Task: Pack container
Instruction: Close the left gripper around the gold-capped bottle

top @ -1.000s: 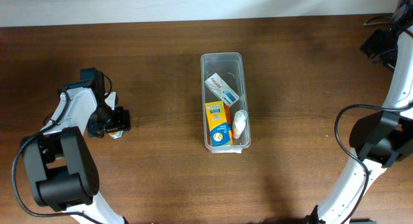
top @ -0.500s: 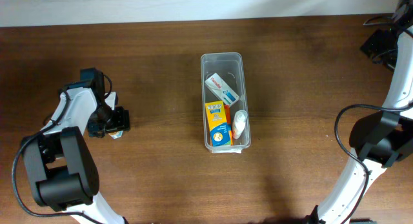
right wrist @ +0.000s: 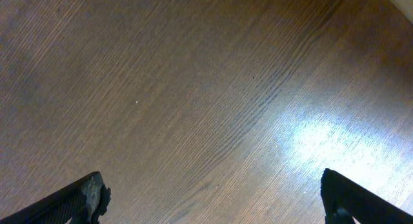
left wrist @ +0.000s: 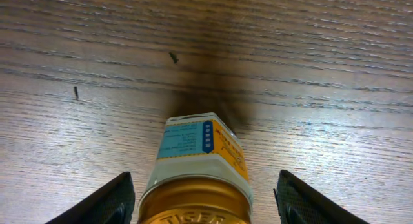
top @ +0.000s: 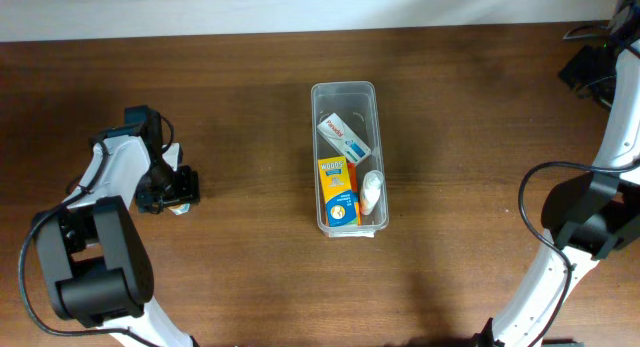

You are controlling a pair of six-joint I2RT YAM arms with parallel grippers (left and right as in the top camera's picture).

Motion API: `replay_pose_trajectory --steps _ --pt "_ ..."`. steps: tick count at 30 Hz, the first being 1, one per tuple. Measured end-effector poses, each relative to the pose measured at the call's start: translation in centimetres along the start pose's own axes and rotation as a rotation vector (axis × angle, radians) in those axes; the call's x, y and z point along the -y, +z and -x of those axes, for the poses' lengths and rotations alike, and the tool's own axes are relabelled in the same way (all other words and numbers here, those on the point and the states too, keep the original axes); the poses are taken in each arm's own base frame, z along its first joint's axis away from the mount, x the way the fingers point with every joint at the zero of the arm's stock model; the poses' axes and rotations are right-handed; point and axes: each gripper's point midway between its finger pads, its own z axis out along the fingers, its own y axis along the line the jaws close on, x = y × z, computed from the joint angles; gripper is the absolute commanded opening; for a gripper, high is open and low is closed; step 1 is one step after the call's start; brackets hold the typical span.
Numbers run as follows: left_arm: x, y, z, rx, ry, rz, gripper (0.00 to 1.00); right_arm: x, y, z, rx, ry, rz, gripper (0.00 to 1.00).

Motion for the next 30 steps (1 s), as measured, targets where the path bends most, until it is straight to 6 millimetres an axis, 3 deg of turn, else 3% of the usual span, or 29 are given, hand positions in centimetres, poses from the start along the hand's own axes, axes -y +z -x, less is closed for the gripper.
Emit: replay_pose_trajectory --steps 30 --pt "-0.1 1.2 0.4 -0.007 0.000 0.004 0.70 0.0 0.0 0.0 0.000 0.000 0.000 0.98"
